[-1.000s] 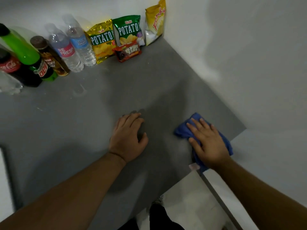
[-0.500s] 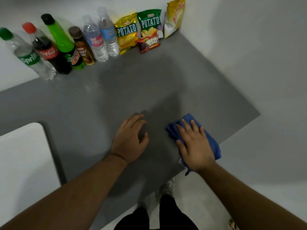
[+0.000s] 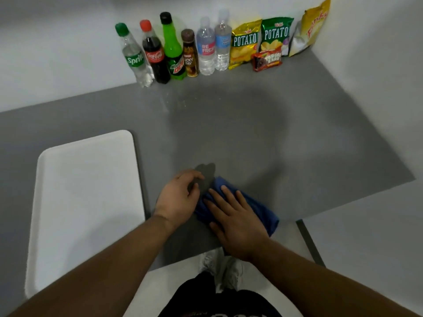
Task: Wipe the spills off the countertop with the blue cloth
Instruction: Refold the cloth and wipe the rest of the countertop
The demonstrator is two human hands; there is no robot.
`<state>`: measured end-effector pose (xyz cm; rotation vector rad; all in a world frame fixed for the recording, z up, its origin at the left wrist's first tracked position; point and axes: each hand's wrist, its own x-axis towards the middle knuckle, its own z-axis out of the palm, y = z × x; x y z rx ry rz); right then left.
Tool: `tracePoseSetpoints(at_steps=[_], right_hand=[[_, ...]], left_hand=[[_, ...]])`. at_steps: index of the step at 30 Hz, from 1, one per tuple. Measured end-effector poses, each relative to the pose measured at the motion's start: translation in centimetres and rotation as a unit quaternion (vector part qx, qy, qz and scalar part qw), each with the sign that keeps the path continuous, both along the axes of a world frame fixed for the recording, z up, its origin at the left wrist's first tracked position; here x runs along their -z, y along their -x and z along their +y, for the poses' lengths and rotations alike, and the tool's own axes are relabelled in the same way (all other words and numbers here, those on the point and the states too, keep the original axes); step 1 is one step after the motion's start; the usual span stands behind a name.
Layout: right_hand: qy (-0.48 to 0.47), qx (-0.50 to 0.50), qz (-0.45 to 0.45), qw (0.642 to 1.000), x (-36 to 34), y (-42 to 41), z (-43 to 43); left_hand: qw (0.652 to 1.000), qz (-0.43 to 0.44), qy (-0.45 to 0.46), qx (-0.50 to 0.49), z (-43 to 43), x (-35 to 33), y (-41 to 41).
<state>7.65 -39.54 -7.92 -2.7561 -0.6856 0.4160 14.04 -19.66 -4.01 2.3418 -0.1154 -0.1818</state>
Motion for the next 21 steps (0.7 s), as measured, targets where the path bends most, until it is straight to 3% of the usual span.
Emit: tracePoseSetpoints(at_steps=[4,7,10,13,16,21], right_hand=[[-0.017,-0.135,0.005,0.991,-0.3,0.9,2.9],[-0.105,-0.175,0.047,0.978,-1.5,0.2,2.1],[-0.199,-0.1,0.002,0.975,-3.0,-0.1,-0.6],[-0.163,0.028,-0.097,0.981,-3.4,-0.1,-3.0],[-0.113,0.065,-0.075,0.989,-3.5,-0.5,-3.7],[-0.098,0.095,-0.001,0.991,-5.7,-2.4,-3.0]], left_hand=[[0.996,0.076,0.037,-0.035,1.3,-1.1,1.2],[0.994,0.111,0.019,-0.012,2.0,-1.4,1.7],[0.991,0.129,-0.01,0.029,2.4,-1.5,1.9],[0.981,0.133,-0.095,0.107,2.7,-1.6,1.8],[0.965,0.143,-0.153,0.156,3.0,-1.8,1.7],[0.972,0.126,-0.112,0.161,3.8,-3.9,1.4]])
